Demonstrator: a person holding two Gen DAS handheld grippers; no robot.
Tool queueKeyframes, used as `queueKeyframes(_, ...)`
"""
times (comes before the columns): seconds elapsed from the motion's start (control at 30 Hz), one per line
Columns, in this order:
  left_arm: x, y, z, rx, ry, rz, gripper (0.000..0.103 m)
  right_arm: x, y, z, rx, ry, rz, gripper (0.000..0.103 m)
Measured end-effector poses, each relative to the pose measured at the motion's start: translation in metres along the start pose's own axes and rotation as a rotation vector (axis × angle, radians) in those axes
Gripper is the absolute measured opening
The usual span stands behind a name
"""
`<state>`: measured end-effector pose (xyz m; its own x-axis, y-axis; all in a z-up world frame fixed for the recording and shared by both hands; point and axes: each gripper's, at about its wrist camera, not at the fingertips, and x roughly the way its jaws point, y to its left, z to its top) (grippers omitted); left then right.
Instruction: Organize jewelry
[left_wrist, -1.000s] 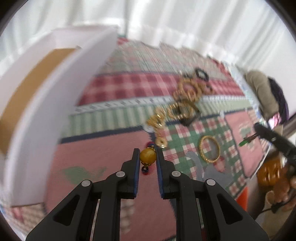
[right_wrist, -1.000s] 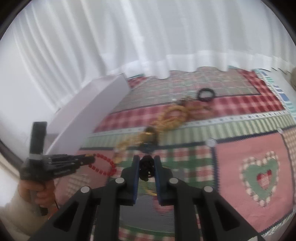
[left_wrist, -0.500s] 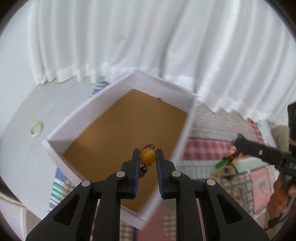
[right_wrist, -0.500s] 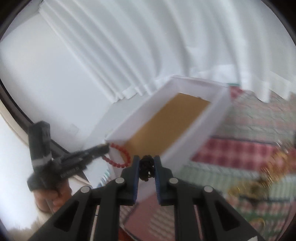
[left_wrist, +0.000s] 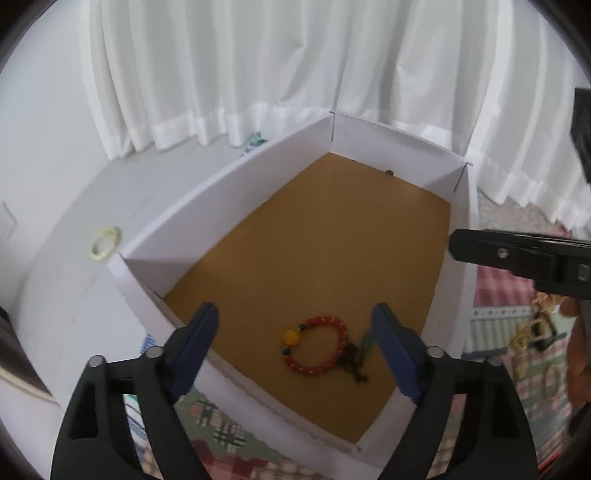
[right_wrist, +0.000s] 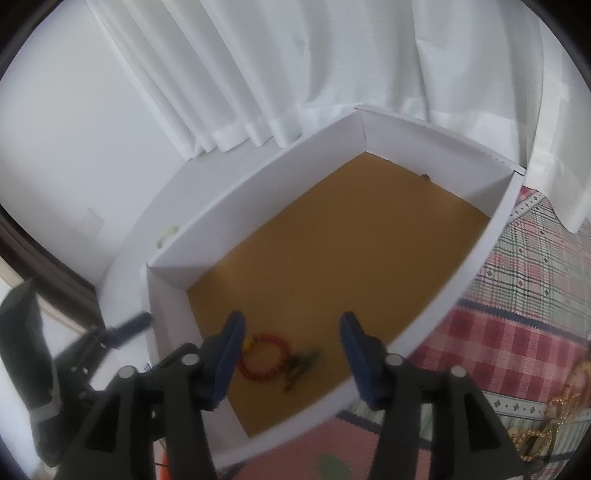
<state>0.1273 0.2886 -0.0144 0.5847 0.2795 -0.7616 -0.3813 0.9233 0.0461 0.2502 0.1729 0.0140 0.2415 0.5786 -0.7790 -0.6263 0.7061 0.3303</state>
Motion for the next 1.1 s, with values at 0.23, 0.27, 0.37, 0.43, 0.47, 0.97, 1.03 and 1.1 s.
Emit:
queueKeyframes(0.23, -0.039, -0.04, -0.021, 0.07, -0.111, 0.039, 0.099, -0.05, -0.001, -0.046, -0.106, -0.113, -0.157, 0.079)
queueKeyframes(0.27, -0.045, -0.047, -0.026, 0.079, -0.117, 0.033, 0.099, -0.06, -0.003, -0.057, -0.118, -0.126, -0.183, 0.079)
queueKeyframes(0.37, -0.061, -0.068, -0.037, 0.106, -0.137, 0.009, 0.099, -0.081, -0.008, -0.077, -0.123, -0.146, -0.22, 0.079)
queueKeyframes(0.43, -0.071, -0.081, -0.044, 0.127, -0.147, -0.005, 0.099, -0.098, -0.012, -0.093, -0.127, -0.165, -0.25, 0.079)
queueKeyframes(0.47, -0.076, -0.09, -0.048, 0.142, -0.151, -0.016, 0.099, -0.106, -0.014, -0.099, -0.129, -0.175, -0.265, 0.079)
queueKeyframes(0.97, -0.095, -0.17, -0.115, 0.2, -0.065, -0.233, 0.099, -0.191, -0.065, -0.222, -0.005, -0.249, -0.447, 0.081)
queueKeyframes(1.03, -0.091, -0.183, -0.128, 0.212, -0.035, -0.27, 0.099, -0.196, -0.075, -0.242, 0.033, -0.242, -0.468, 0.081)
queueKeyframes(1.1, -0.088, -0.192, -0.137, 0.232, -0.024, -0.279, 0.099, -0.201, -0.086, -0.259, 0.064, -0.235, -0.489, 0.081)
